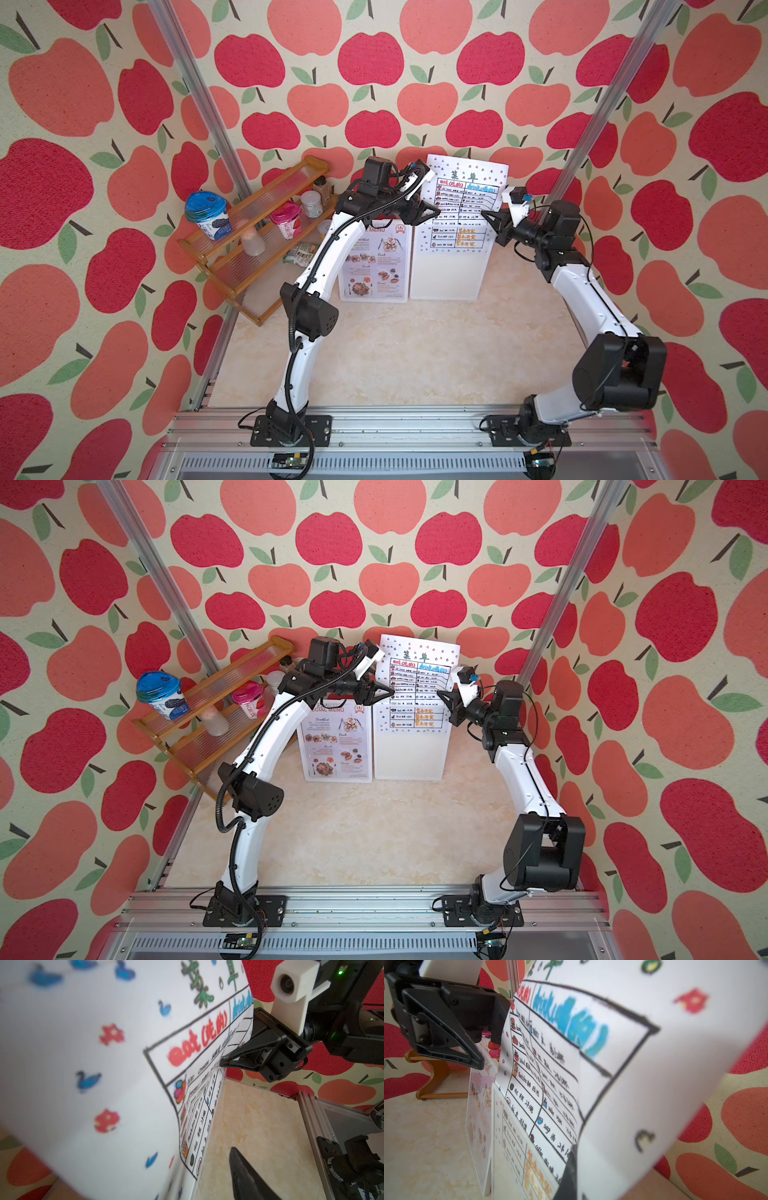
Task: Insert the menus into the narrow rack
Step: Insert the menu into the narrow rack.
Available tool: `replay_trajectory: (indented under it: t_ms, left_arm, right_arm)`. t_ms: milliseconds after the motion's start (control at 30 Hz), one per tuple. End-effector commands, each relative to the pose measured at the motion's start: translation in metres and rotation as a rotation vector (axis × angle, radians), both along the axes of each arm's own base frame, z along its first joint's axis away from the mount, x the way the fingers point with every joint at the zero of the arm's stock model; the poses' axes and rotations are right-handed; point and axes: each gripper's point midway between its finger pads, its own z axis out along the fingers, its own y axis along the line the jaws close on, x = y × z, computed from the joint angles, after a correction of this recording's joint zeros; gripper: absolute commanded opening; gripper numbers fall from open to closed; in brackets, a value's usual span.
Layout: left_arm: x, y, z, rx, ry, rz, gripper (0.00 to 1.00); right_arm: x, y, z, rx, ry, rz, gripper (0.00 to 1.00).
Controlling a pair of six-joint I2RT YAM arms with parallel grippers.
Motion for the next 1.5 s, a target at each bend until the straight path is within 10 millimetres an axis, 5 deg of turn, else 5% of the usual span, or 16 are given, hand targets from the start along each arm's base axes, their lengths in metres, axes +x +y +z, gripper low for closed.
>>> replay_trajectory:
  t_ms: [0,133,233,400,633,1467]
  left_arm:
    - [-0.003,0.006,0.038,-0.052,-0.106,0.006,0.64]
    - [0.005,0.008,0.052,-0.122,-0.111,-0.006,0.56]
    - [0.005,0.003,0.050,-0.127,-0.105,-0.017,0.40]
    - [0.001,0.002,0.040,-0.101,-0.073,-0.026,0.21]
    - [-0.002,0.001,0.025,-0.069,-0.022,-0.032,0.17]
    - [-0.016,-0.002,0.002,-0.011,0.045,-0.053,0.07]
  right_arm:
    - [-0.008,-0.003,0.001,-0.002,0.000,-0.001,0.04]
    - [-0.010,-0.004,-0.004,0.005,0.012,0.000,0.04]
    - [-0.009,-0.004,-0.002,0.007,0.017,-0.002,0.05]
    - [-0.008,-0.006,0.006,0.008,0.008,-0.018,0.21]
    - [-0.007,-0.005,0.019,0.030,-0.017,-0.017,0.39]
    - [-0.014,-0.005,0.072,0.056,-0.168,-0.050,0.54]
